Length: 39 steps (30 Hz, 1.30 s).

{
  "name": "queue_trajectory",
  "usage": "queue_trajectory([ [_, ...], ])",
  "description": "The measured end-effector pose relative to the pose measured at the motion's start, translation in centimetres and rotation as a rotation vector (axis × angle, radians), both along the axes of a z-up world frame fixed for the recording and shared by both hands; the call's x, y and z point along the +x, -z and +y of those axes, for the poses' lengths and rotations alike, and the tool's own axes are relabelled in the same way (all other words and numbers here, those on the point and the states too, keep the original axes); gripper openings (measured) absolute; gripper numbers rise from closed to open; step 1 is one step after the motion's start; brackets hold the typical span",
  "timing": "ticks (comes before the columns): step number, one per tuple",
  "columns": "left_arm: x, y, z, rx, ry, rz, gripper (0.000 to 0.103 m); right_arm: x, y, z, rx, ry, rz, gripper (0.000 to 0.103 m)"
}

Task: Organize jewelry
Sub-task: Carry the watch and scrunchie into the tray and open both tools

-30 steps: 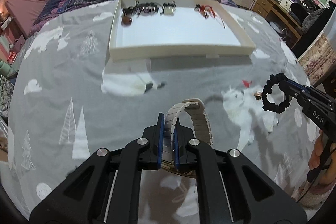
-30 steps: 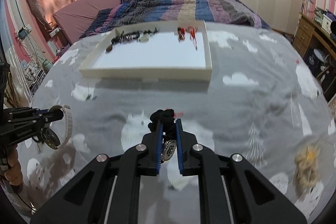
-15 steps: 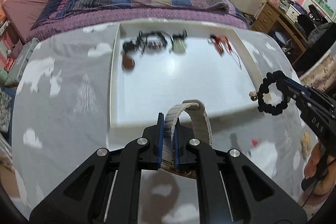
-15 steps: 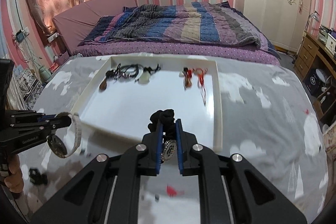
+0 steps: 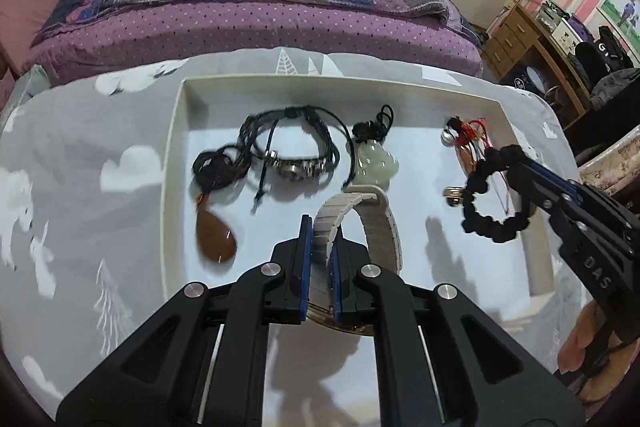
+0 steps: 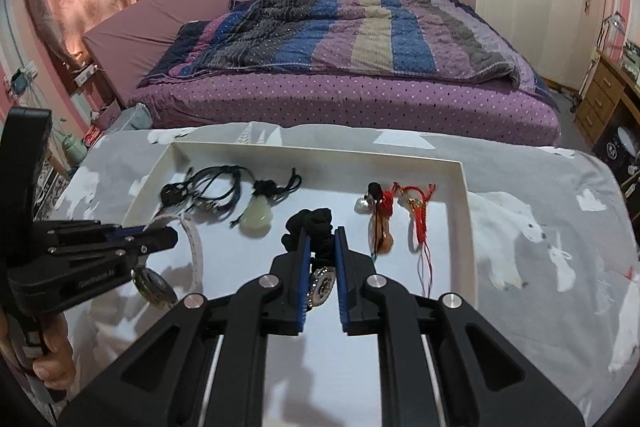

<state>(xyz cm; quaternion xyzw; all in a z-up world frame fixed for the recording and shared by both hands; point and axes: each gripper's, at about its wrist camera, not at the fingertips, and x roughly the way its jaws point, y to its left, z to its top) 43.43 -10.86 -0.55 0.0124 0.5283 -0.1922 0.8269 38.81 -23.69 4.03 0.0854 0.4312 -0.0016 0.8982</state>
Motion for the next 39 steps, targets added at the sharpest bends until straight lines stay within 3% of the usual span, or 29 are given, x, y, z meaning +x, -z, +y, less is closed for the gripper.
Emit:
queue_trajectory([
  [6,1.1,1.2,-1.3,0.127,-0.007,-0.065,0.006,1.7,3.3,-0.6,-0.031,0.041,0.048,0.012],
  [15,0.7,1.6,-1.2,0.188,-0.025,-0.105,0.006,2.1,4.3,-0.9,-0.073,0.09,0.073,0.012],
  [33,0.7,1.6,-0.9,0.19,-0.029,-0.102,0.01,2.5,5.0,-0.7,-0.095,0.079,0.131,0.014],
  [34,0.6,1.5,-0.9,0.19,-0.028,-0.105,0.012,2.2,4.6,-0.9,-0.081,0.08,0.123,0.016],
  [35,0.5,1.2,-0.9,0.19,-0.028,-0.111,0.019,2.0,4.2,-1.1,-0.072,0.077,0.112,0.024],
  [38,-0.1,0.1,-0.7,0.175,-0.032,-0.124,0.027,0.9,1.9,-1.5,-0.075,0.09,0.036,0.069],
  [39,-0.3,-0.3,-0.6,0.171,-0.034,-0.128,0.033,0.6,1.3,-1.6,-0.096,0.102,0.021,0.07],
])
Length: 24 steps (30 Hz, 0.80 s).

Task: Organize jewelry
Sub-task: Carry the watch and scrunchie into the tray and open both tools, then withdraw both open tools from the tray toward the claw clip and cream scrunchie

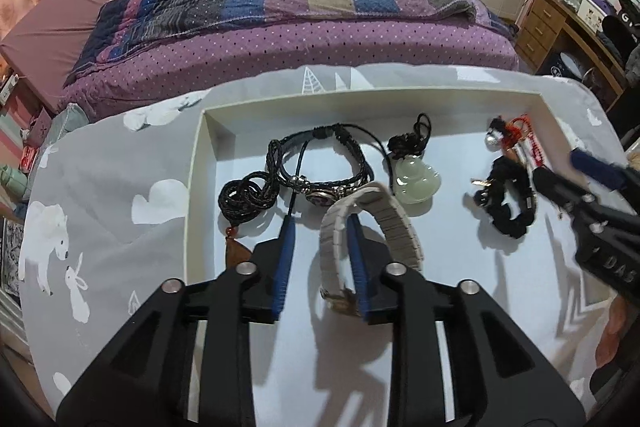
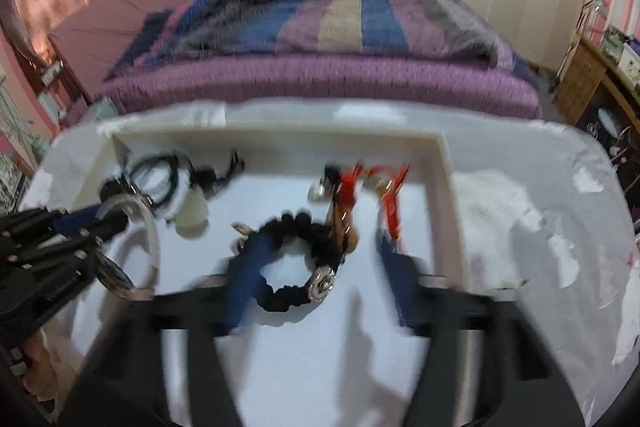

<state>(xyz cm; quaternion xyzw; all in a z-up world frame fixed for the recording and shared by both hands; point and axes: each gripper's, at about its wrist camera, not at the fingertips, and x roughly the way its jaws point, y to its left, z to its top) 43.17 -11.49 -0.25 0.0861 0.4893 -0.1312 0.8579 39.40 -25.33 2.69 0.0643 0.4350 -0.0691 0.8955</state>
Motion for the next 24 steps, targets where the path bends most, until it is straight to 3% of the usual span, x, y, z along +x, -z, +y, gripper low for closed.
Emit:
queue_trajectory([
  [1,-0.3,-0.5,0.1,-0.003,-0.003,-0.009,0.037,-0.4,-0.6,-0.1,-0.014,0.009,-0.006,0.07],
  [3,-0.8,-1.5,0.4,-0.007,-0.01,-0.035,0.061,-0.8,-1.5,-0.4,-0.009,0.012,-0.013,0.074],
  [5,-1.5,-2.6,0.8,-0.019,-0.019,-0.061,0.074,-1.7,-2.4,-0.4,-0.026,0.022,-0.028,0.079],
  [8,-2.6,-4.2,1.6,-0.038,-0.025,-0.082,0.079,-2.9,-3.3,-0.1,-0.066,0.041,-0.042,0.086],
  [12,-4.6,-6.1,3.0,-0.056,-0.038,-0.12,0.095,-5.2,-4.9,0.6,-0.138,0.046,-0.059,0.09],
  [24,-11.0,-10.8,8.4,-0.118,-0.081,-0.15,0.1,-14.0,-10.1,2.4,-0.171,-0.007,-0.11,0.091],
])
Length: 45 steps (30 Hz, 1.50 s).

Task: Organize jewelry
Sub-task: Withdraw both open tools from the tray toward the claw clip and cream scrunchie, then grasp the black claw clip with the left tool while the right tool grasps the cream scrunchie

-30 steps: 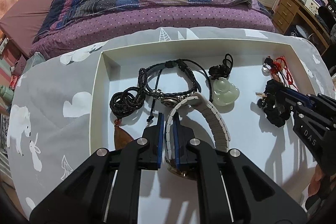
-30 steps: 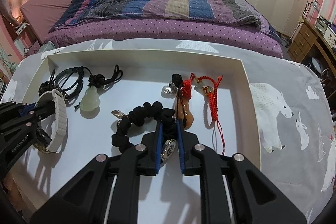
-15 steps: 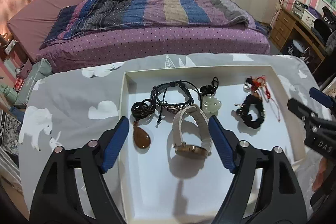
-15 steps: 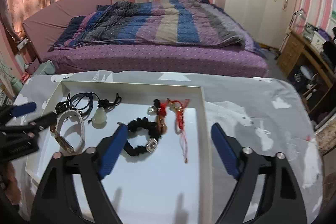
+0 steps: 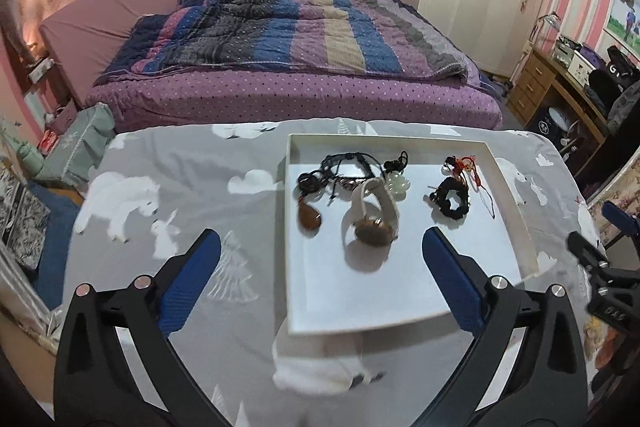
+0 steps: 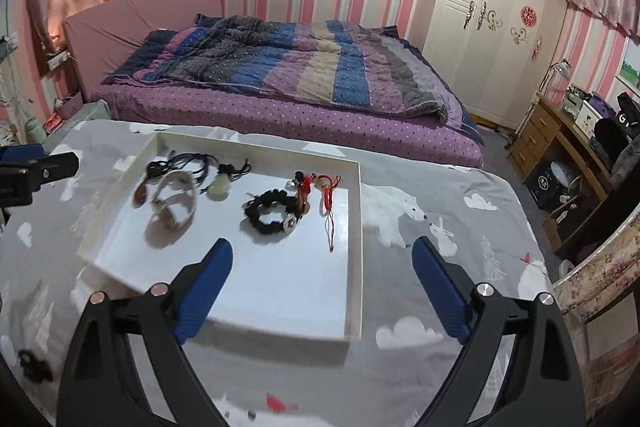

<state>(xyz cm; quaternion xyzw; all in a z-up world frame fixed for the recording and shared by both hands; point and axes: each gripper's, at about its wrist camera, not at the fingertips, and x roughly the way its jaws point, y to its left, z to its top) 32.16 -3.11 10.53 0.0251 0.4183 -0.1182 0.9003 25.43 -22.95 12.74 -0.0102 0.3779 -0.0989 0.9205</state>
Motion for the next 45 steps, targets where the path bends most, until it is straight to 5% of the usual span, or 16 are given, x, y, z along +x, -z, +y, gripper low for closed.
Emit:
queue_trajectory([
  [9,-7.5,-1.0,4.5,0.039,-0.042,-0.109,0.1,-8.3,-3.1,-1.9,0.054,0.027,-0.089,0.094],
  [29,-19.7,4.0,6.4,0.076,-0.065,-0.13,0.1,-20.7,0.7,-2.7,0.008,0.092,-0.142,0.094],
  [39,-23.9,7.8,8.7,0.081,-0.1,-0.151,0.1,-25.7,6.0,-5.6,-0.046,0.19,-0.157,0.094],
  [45,-24.4,10.1,8.8,0.091,-0.099,-0.139,0.1,-26.7,9.2,-8.8,0.023,0.276,-0.106,0.094],
])
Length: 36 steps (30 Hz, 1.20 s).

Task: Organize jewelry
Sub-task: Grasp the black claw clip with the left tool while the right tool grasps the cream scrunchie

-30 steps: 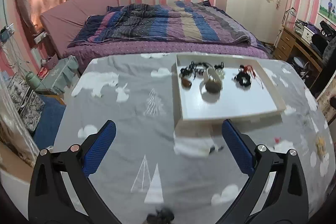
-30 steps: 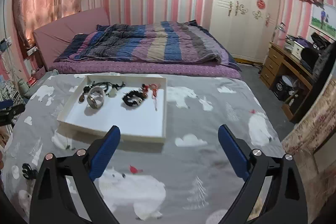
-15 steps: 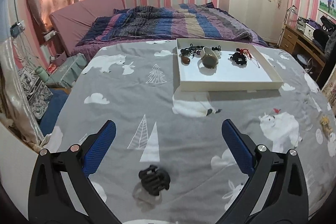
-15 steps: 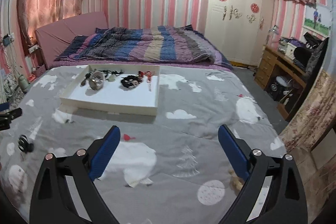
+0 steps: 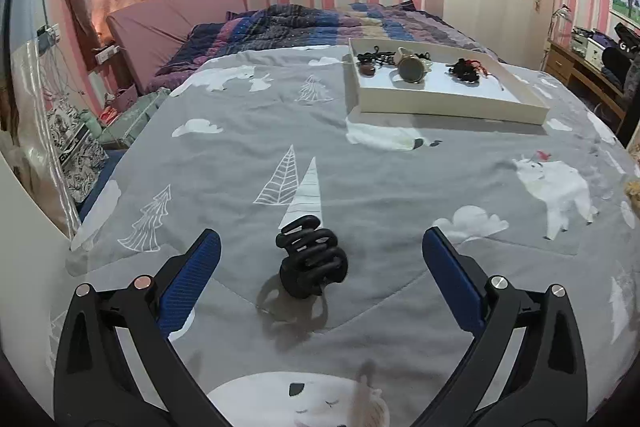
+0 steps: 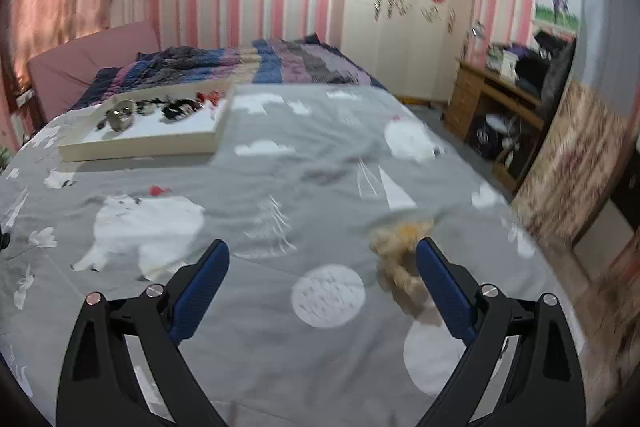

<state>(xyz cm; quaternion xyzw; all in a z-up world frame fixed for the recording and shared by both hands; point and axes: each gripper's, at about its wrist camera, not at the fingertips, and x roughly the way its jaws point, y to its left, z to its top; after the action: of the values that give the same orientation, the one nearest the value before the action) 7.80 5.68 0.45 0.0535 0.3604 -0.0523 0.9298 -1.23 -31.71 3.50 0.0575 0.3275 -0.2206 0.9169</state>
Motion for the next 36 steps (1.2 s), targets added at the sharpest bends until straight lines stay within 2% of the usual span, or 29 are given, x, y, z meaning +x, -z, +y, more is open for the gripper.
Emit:
queue_trajectory([
  [3,0.7,0.5,0.6,-0.033,-0.013,0.017,0.099,-0.4,0.7,-0.7,0.006,0.028,0.008,0.094],
  [8,1.4,1.7,1.1,-0.043,-0.028,0.049,0.098,-1.5,1.6,-2.1,-0.01,0.073,0.023,0.094],
  [12,2.2,2.5,1.2,-0.047,-0.028,0.082,0.087,-1.8,2.1,-3.0,-0.016,0.098,0.04,0.094],
  [17,2.7,2.9,1.4,-0.063,-0.035,0.1,0.085,-1.5,3.0,-4.0,-0.009,0.124,0.062,0.094],
  [21,3.0,3.2,1.2,-0.067,-0.027,0.116,0.075,-0.6,3.5,-4.9,-0.005,0.138,0.084,0.094],
  [26,3.1,3.3,1.2,-0.07,-0.026,0.12,0.069,-0.4,3.6,-7.3,0.069,0.179,0.057,0.094],
  [30,3.4,3.5,1.1,-0.076,-0.019,0.135,0.063,0.3,4.7,-9.2,0.144,0.182,0.076,0.093],
  [31,3.4,3.6,1.1,-0.075,-0.018,0.137,0.063,0.7,5.1,-9.6,0.164,0.177,0.088,0.091],
  [33,3.3,3.6,1.1,-0.076,-0.018,0.138,0.062,1.4,5.9,-10.1,0.198,0.169,0.123,0.075],
  [34,3.3,3.6,1.1,-0.075,-0.017,0.138,0.062,1.8,6.5,-10.2,0.217,0.167,0.152,0.071],
  [35,3.3,3.6,1.1,-0.076,-0.016,0.138,0.062,2.0,6.6,-10.2,0.207,0.169,0.161,0.069],
  [36,3.4,3.6,1.0,-0.075,-0.016,0.139,0.06,2.1,6.4,-9.9,0.194,0.165,0.163,0.063],
])
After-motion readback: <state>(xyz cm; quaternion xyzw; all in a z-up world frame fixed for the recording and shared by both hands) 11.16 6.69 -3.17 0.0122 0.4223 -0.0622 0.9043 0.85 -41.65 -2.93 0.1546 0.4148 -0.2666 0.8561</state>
